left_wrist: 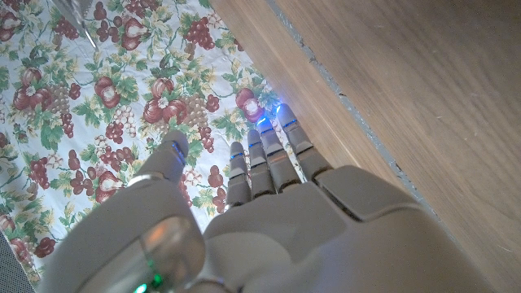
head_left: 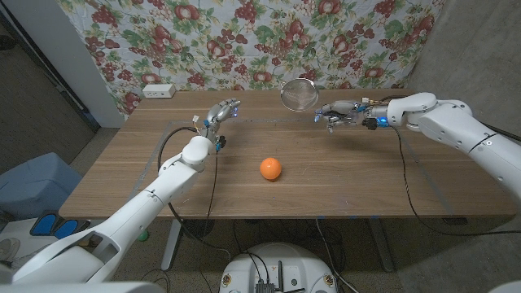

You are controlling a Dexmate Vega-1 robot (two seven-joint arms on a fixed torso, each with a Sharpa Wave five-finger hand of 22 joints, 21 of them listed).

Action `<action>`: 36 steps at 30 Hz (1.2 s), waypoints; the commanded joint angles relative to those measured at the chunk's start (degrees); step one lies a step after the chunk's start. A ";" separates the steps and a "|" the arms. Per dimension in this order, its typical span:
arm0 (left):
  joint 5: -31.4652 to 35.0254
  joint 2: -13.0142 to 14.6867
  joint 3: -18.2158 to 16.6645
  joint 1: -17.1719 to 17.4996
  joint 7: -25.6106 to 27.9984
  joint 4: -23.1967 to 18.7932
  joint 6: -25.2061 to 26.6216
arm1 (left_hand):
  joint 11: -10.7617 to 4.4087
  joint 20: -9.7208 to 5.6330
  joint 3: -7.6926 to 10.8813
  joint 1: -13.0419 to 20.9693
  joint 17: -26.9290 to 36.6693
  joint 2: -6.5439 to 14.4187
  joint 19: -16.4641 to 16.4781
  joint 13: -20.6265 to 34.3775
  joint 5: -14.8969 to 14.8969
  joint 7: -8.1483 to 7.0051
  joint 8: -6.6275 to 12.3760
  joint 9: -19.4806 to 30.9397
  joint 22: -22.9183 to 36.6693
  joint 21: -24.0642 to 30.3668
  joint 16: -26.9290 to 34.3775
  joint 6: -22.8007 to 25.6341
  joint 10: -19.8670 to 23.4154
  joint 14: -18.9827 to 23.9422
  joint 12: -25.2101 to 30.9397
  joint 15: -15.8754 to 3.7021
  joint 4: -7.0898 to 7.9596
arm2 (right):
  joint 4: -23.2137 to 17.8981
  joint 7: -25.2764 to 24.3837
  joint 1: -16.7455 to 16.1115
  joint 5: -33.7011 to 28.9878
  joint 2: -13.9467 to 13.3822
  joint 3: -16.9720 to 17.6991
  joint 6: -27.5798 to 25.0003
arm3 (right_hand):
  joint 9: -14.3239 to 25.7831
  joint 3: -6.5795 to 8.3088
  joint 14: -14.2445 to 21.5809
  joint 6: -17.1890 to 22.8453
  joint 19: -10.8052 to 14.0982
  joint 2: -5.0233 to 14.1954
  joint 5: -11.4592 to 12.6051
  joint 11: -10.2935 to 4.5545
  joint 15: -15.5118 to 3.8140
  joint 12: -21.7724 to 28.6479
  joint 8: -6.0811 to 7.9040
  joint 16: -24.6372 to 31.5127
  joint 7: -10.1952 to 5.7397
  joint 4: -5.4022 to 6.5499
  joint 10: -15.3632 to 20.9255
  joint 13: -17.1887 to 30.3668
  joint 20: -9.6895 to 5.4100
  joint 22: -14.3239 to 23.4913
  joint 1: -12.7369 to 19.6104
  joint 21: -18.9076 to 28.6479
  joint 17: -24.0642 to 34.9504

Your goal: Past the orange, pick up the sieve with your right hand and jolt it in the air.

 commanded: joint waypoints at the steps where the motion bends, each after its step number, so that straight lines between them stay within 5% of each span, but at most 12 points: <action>1: 0.13 0.10 -0.04 0.21 0.39 -0.66 0.63 | 0.17 0.10 0.32 -0.31 0.00 0.05 0.10 -0.05 0.51 0.01 -0.21 0.15 0.12 -0.02 0.10 0.67 0.44 0.15 0.19 0.25 -0.01 | 0.39 3.14 5.48 -4.23 0.06 -5.15 -8.47 | -0.08 0.28 -0.49 4.10 -0.24 -0.04 -0.16 -1.95 -0.04 0.52 0.19 0.16 4.59 0.13 -2.56 0.13 -1.72 -0.06 0.30 0.41 0.07; 27: 0.40 0.29 -0.04 0.31 0.49 -1.27 0.82 | 0.12 0.10 0.72 -0.58 -0.06 0.01 0.16 -0.15 0.51 -0.01 -0.28 0.15 0.13 -0.18 0.08 0.67 0.43 0.12 0.18 0.28 -0.14 | -0.43 1.52 3.70 -3.53 -0.29 -3.44 -6.93 | -0.25 0.48 -0.77 3.88 -0.64 0.08 -0.20 -2.40 -0.06 0.97 0.55 0.17 4.66 0.02 -3.29 -0.07 -1.39 -1.24 0.36 1.61 0.05; 36: 0.46 0.32 -0.06 0.39 0.52 -1.44 0.82 | 0.07 0.12 0.85 -0.65 -0.08 -0.02 0.22 -0.17 0.51 -0.04 -0.31 0.15 0.14 -0.21 0.08 0.65 0.49 0.14 0.20 0.27 -0.18 | 0.66 1.60 1.37 -1.49 0.01 -1.13 -1.73 | -0.50 0.48 -0.72 4.03 -0.80 0.03 -0.23 -2.53 -0.06 1.03 0.67 0.20 4.72 -0.02 -3.31 -0.26 -1.49 -1.69 0.35 2.04 0.06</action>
